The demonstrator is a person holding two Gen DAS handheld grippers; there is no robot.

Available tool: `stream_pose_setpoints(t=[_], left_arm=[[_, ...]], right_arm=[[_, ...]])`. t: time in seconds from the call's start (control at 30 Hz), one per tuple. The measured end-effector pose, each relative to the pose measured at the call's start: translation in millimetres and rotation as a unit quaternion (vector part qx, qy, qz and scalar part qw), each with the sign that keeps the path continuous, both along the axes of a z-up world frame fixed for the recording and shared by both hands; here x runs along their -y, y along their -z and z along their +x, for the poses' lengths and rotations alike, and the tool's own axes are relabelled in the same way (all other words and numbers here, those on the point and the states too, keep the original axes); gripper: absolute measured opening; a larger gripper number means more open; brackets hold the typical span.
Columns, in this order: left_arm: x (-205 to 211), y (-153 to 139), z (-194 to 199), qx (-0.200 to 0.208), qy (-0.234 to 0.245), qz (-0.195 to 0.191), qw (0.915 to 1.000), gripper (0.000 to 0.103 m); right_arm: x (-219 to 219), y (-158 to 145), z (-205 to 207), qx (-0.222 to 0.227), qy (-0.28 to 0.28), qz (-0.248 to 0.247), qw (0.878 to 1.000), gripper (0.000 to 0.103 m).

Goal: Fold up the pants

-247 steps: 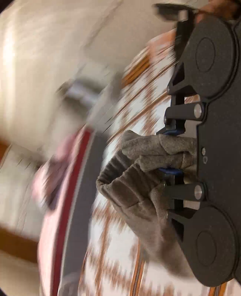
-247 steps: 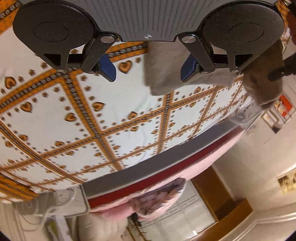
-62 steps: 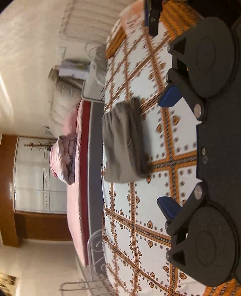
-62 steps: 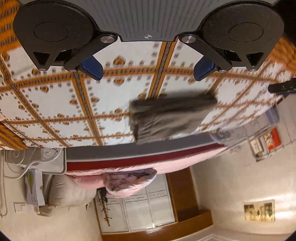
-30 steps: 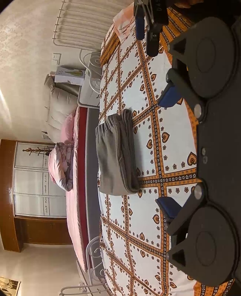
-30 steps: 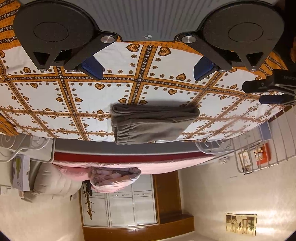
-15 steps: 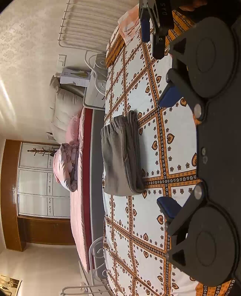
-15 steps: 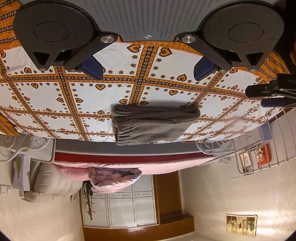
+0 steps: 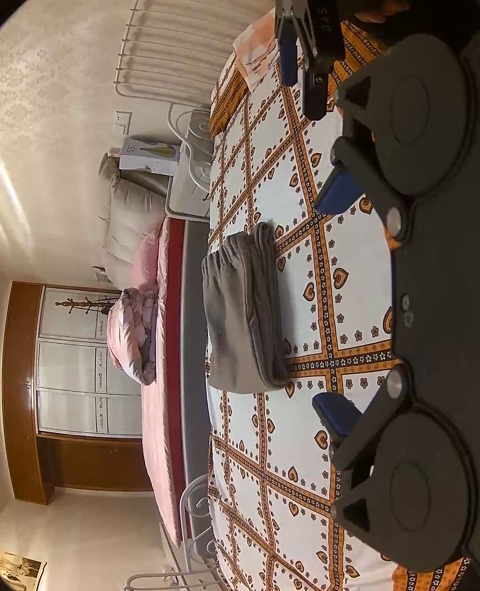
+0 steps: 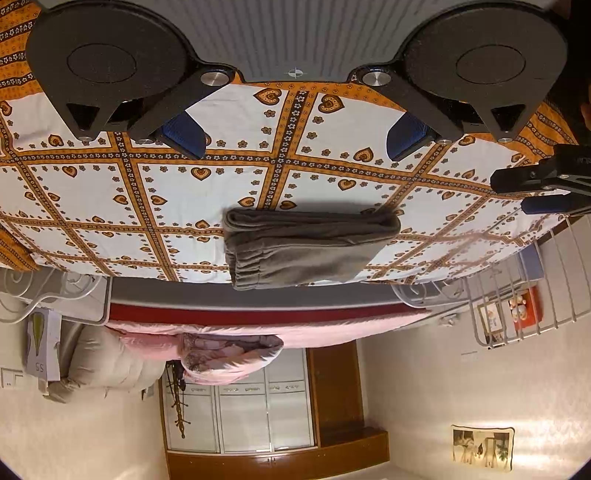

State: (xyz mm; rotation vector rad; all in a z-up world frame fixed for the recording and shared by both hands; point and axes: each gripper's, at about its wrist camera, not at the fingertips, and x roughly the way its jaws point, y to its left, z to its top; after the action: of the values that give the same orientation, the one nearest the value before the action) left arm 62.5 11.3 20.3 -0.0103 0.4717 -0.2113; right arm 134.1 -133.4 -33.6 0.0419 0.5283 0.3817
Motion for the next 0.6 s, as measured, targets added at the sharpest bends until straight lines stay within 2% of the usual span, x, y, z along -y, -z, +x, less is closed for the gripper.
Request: stream_pose_setpoints(t=[0.6], left_arm=[[0.0, 0.0, -0.7, 0.003, 0.002, 0.004, 1.0, 0.097]], right_arm=[[0.6, 0.0, -0.3, 0.001, 0.0, -0.001, 1.0, 0.103]])
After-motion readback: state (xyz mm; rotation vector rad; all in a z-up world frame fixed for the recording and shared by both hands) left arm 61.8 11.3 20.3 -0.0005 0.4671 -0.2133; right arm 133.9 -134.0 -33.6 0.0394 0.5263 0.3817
